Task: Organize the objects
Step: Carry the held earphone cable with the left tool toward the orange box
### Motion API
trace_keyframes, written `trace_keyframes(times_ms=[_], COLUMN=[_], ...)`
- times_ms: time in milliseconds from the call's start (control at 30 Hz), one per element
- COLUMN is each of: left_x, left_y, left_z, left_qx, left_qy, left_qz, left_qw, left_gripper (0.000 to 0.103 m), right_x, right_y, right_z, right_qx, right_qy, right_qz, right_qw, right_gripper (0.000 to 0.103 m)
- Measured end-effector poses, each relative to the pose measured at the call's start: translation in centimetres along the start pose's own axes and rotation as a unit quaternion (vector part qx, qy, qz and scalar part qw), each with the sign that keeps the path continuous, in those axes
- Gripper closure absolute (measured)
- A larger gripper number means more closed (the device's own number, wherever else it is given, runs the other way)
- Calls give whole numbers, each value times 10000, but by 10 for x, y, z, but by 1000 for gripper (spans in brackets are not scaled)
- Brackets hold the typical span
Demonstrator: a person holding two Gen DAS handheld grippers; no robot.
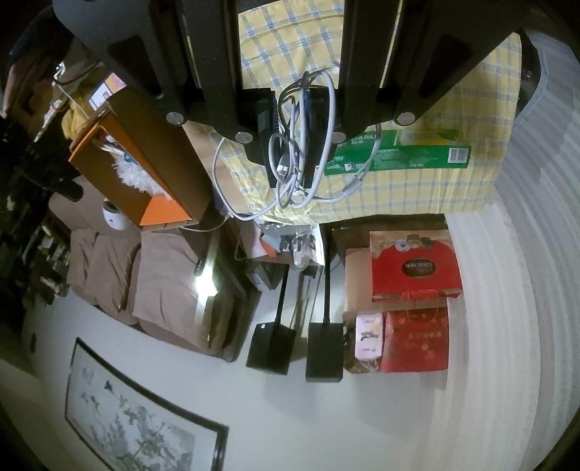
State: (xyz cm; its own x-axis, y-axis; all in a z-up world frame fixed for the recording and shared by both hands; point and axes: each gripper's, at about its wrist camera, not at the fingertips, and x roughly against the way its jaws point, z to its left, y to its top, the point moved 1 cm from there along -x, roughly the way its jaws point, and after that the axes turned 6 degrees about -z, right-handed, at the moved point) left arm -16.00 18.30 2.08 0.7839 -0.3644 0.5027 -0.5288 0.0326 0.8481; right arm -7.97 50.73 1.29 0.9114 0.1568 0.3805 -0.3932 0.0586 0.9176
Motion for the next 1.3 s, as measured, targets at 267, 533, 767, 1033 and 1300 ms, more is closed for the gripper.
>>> trace_keyframes(times_ms=[267, 533, 767, 1033, 1300], left_x=[-11, -16, -24, -52, -70], left_y=[-4, -6, -2, -8, -5], left_z=[10, 8, 19, 30, 15], left_qx=[133, 69, 191, 322, 172], left_qy=[69, 48, 69, 237, 460], left_qz=[122, 174, 143, 331, 268], left_qw=[9998, 9998, 9997, 9987, 9984], left_gripper=[94, 94, 94, 94, 94], right_x=[9, 13, 75, 135, 127], right_y=[5, 5, -10, -111, -234], right_z=[-21, -19, -57, -139, -209], right_qx=[-154, -106, -173, -666, -1626], right_qy=[-283, -239, -631, -1626, -1939], right_qz=[-83, -74, -80, 721, 1792], right_qw=[9994, 9996, 9978, 9818, 9507], right_gripper=[86, 86, 86, 84, 84])
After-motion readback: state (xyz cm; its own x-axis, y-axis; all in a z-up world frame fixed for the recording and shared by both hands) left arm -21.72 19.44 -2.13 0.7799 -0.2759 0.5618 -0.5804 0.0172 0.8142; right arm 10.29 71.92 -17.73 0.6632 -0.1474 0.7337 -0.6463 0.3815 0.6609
